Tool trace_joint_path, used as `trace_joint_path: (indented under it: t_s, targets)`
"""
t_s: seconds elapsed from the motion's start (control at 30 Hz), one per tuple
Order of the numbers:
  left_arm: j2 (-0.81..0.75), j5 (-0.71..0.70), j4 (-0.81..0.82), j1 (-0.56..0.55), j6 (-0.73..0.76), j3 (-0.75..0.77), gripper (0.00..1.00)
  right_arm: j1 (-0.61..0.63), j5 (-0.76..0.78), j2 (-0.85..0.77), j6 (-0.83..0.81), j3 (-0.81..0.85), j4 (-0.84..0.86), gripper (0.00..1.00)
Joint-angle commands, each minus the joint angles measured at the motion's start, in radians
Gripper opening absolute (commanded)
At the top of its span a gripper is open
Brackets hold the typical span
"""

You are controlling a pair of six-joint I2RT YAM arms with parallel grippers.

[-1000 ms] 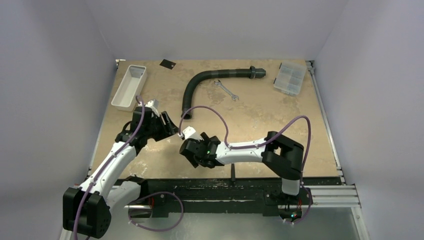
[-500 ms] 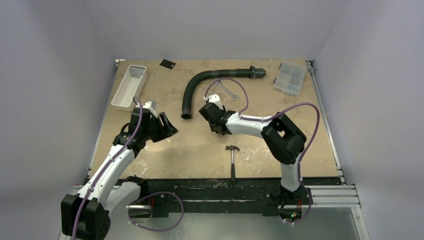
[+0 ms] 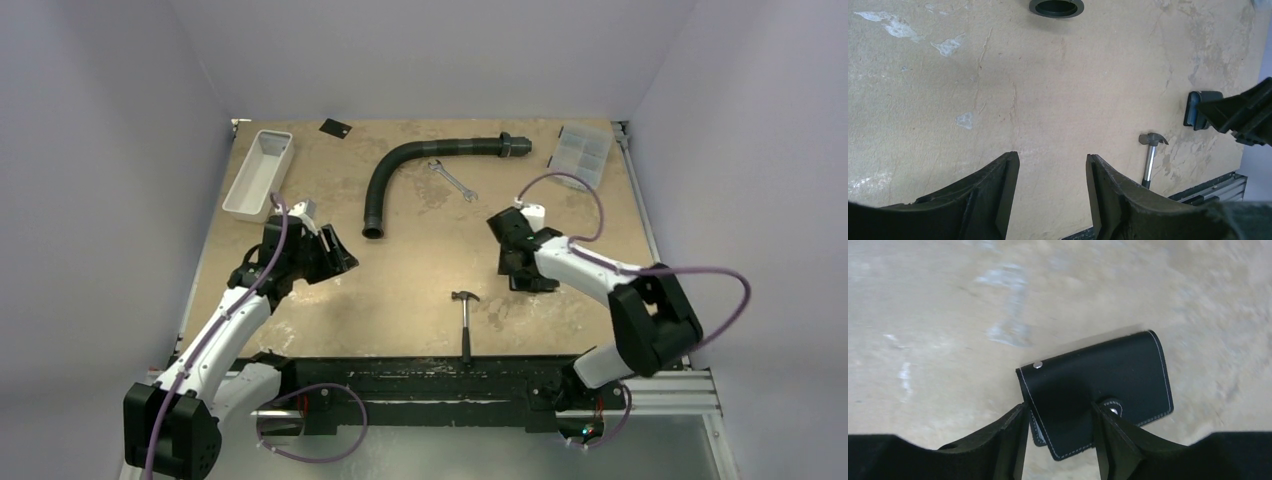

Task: Put the credit cards into the card holder
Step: Move the card holder to the center of the board, then reset both arms

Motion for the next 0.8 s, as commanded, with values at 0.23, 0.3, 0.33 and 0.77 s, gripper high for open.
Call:
trace_joint_path:
  t_s: [0.23, 0.3, 0.33, 0.77]
  targets:
    - [0.017, 0.056, 0.054, 0.006, 0.041, 0.056, 0.56, -0.084, 0.006, -0.435, 0.065, -0.048, -0.100, 0.68]
    - [0.017, 0.062, 0.064, 0.006, 0.039, 0.050, 0.56, -0.086, -0.091, -0.398, -0.019, -0.027, 0.003, 0.79]
    - [0.017, 0.068, 0.074, 0.006, 0.035, 0.044, 0.56, -0.085, -0.105, -0.354, -0.031, 0.000, 0.021, 0.85]
    - [-0.007, 0.099, 0.060, 0.006, 0.030, 0.046, 0.56, -0.134, 0.091, 0.117, 0.225, 0.084, -0.129, 0.83]
